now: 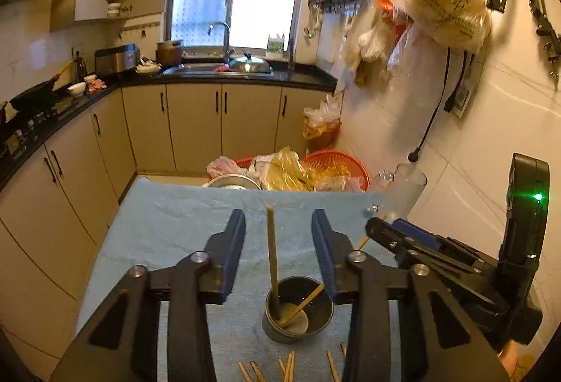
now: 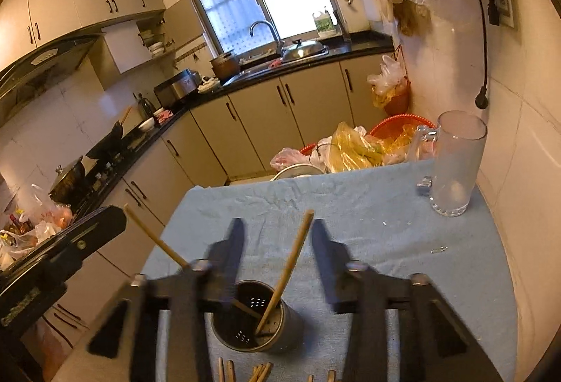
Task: Organize utensils
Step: 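Carry both chopsticks over the black cup and open both tools to drop them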
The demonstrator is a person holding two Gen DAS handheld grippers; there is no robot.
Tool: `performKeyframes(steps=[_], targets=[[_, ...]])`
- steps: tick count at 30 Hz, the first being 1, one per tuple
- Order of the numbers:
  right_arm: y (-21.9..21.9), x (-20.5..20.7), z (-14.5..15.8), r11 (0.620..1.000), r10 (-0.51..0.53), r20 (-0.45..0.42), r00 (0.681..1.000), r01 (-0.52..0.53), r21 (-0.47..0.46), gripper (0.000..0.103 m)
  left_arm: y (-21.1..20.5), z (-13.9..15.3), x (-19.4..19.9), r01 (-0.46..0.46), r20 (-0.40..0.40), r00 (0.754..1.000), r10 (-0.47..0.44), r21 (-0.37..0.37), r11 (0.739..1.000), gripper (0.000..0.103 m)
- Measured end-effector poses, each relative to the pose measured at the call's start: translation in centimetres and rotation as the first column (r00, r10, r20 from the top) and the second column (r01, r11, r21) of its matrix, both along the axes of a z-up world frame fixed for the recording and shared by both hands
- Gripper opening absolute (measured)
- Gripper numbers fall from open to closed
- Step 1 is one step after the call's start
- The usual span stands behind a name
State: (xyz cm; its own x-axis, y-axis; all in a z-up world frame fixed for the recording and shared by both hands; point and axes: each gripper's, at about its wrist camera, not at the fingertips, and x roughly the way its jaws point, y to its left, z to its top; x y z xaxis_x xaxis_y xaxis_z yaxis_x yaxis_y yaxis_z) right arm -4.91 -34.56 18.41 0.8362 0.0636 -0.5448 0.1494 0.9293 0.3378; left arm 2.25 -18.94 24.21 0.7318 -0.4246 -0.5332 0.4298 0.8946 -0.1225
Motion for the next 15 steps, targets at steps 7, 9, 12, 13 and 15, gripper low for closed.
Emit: performKeyframes(steps=[7, 9, 12, 13, 15], targets=[[0.6, -4.7, 2.0, 0.997, 0.007, -0.004, 1.0, -0.008, -0.071, 0.055, 4.1, 0.9, -4.7, -0.022, 0.023, 0.999, 0.023, -0.024, 0.999, 0.048], [0.6, -6.1, 2.0, 0.996, 0.013, -0.028, 1.0, -0.015, -0.089, 0.059, 5.5, 0.2, -6.2, -0.035, 0.014, 0.999, 0.036, -0.032, 0.999, 0.053], [0.7, -8.5, 0.9, 0.991, 0.037, -0.102, 0.994, -0.049, -0.122, 0.067, 7.0, -2.3, -8.0, -0.038, -0.027, 0.999, 0.038, -0.02, 0.999, 0.055], [0.7, -9.1, 0.3, 0.99, 0.045, -0.131, 0.99, -0.063, -0.129, 0.07, 7.3, -3.5, -8.4, -0.036, -0.049, 0.998, 0.035, -0.01, 0.999, 0.056], [0.8, -10.6, -2.0, 0.986, 0.071, -0.217, 0.974, -0.101, -0.131, 0.07, 7.9, -6.1, -9.0, -0.028, -0.099, 0.995, 0.029, 0.008, 1.0, 0.056]])
